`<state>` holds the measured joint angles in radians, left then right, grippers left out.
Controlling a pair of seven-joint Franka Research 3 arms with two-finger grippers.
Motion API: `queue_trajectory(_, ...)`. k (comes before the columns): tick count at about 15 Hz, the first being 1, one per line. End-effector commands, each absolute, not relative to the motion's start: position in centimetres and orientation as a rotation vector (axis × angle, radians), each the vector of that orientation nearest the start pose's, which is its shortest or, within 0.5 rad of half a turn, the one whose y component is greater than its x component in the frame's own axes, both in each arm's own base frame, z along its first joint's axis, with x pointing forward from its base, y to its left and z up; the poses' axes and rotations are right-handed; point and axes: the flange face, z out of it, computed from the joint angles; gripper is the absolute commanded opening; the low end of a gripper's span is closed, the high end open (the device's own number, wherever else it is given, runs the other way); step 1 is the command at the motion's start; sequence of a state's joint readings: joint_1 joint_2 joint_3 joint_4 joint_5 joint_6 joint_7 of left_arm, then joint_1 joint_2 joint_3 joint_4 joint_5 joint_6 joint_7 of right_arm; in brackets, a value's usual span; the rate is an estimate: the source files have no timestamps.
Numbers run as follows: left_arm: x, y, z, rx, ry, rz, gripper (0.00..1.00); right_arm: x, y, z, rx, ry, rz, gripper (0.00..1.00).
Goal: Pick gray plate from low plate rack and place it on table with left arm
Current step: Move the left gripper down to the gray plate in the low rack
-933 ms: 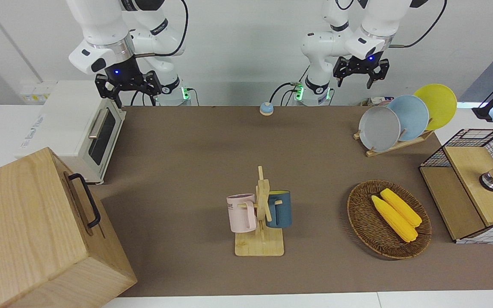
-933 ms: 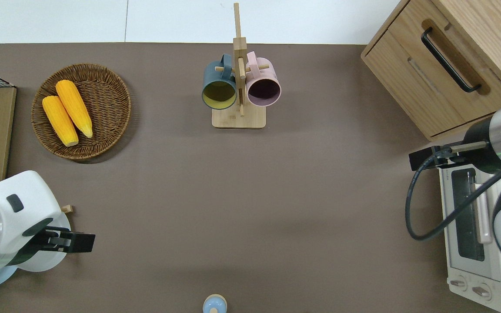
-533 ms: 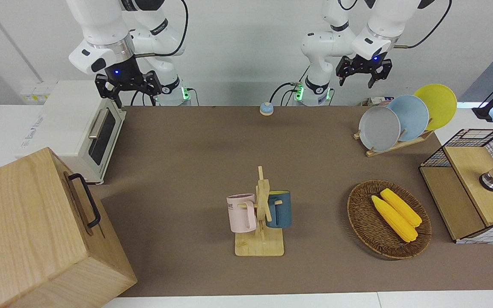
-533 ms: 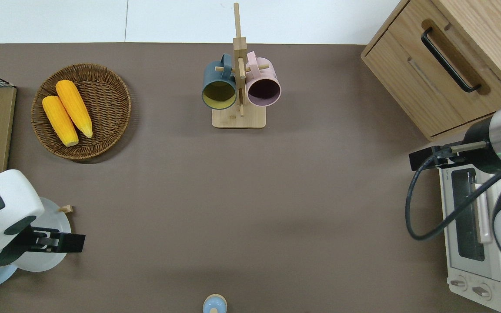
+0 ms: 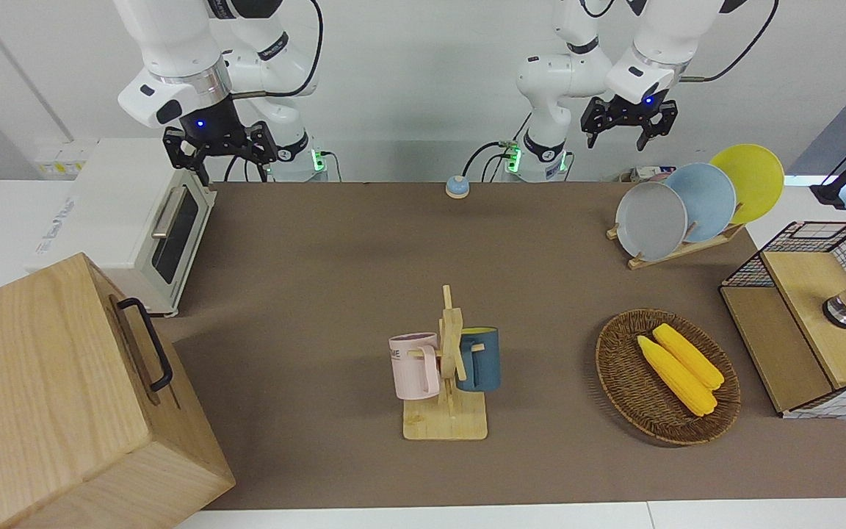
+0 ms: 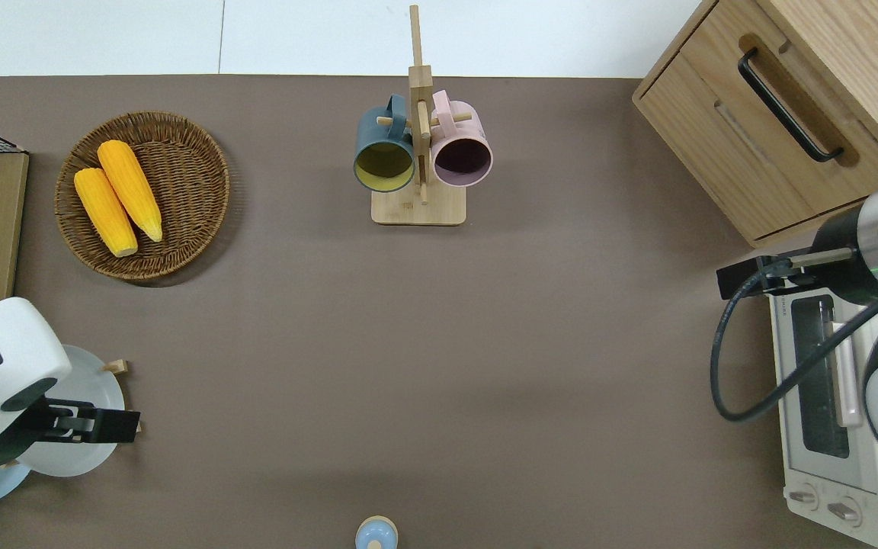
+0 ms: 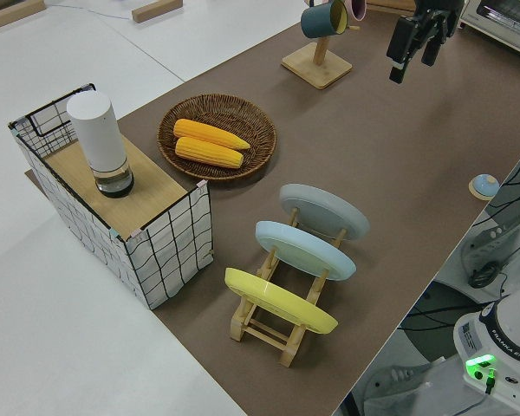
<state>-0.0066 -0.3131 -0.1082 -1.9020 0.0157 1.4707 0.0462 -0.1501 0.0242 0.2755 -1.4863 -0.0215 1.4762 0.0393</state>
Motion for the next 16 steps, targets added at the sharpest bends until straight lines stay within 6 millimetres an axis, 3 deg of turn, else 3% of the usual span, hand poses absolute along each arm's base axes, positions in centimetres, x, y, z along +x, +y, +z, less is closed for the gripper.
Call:
queue_trajectory(1, 43.4, -0.8, 62.0, -3.041, 0.137, 0.218, 1.0, 54.6, 6.4, 64.7, -3.159, -0.111, 0.054, 0.983)
queue_trajectory(4, 43.2, 3.8, 62.1, -3.014, 0.082, 0.205, 0.99, 54.6, 6.3, 64.7, -3.159, -0.108, 0.054, 0.983)
queue_trajectory(6, 42.7, 5.7, 61.9, -2.997, 0.048, 0.184, 0.99, 54.6, 6.4, 64.7, -3.159, -0.111, 0.054, 0.983)
queue_trajectory(9, 42.0, 7.3, 60.0, -3.001, 0.005, 0.153, 0.99, 54.6, 6.3, 64.7, -3.159, -0.108, 0.054, 0.983)
queue_trajectory(12, 42.4, 8.8, 52.3, -2.969, 0.014, 0.168, 0.99, 54.6, 6.4, 64.7, -3.159, -0.111, 0.054, 0.983)
queue_trajectory(14, 42.6, 10.9, 48.7, -2.974, -0.022, 0.137, 0.99, 54.7, 6.3, 64.7, -3.159, -0.111, 0.057, 0.983)
queue_trajectory(16, 43.1, 11.4, 46.9, -2.977, -0.011, 0.137, 0.99, 54.6, 6.4, 64.7, -3.159, -0.111, 0.054, 0.983)
